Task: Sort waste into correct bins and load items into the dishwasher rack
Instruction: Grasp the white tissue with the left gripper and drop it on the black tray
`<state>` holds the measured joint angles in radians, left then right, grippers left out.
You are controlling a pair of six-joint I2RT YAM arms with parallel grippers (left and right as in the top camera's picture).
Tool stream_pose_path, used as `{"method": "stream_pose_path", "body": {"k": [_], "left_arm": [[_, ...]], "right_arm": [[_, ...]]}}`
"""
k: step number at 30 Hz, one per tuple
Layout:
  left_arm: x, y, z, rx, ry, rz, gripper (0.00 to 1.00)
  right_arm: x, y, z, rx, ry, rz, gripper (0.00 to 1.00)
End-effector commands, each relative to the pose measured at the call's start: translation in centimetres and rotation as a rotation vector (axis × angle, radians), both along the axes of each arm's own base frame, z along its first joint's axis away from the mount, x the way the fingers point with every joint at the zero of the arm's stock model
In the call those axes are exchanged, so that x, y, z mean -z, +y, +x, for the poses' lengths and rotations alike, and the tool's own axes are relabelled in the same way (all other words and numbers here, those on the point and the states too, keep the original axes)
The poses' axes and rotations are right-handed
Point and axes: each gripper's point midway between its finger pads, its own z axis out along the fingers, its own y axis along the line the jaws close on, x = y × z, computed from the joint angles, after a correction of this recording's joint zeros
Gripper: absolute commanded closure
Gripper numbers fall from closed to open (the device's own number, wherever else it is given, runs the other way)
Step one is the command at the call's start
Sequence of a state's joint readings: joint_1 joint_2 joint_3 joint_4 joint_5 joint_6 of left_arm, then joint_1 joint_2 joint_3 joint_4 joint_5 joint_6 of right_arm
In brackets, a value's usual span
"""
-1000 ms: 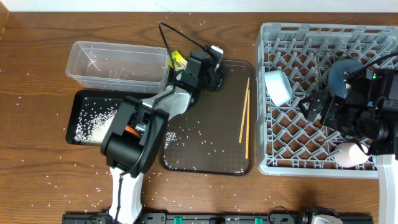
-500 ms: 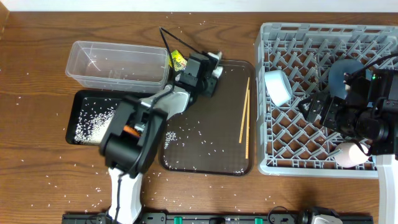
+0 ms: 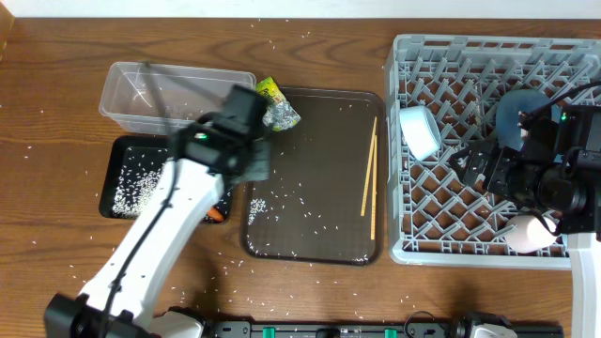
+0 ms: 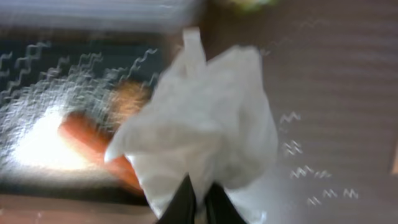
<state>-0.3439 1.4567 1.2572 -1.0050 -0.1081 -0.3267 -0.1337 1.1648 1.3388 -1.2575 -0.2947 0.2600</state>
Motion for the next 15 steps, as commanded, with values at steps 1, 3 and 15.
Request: {"method": "stream_pose_path", "body": {"k": [1,3,15], "left_arm": [[0.7,5.3,-0.9,-0.292,0.017,0.095,0.94],[1.7,7.0,-1.6,-0.361,0.047,0.101,0.94],[-0.8,0.4,3.1,-0.208,-0.055,-0.394,0.34]], "right_arm": [[-0.1,-0.1,0.1,-0.001,-0.008,-0.005,0.01],[-0.1,-0.1,0.1,-0.001,-0.007,-0.006,0.01],[0.1,-0.1,-0.2,-0.002,0.008,-0.004,0.01]]}}
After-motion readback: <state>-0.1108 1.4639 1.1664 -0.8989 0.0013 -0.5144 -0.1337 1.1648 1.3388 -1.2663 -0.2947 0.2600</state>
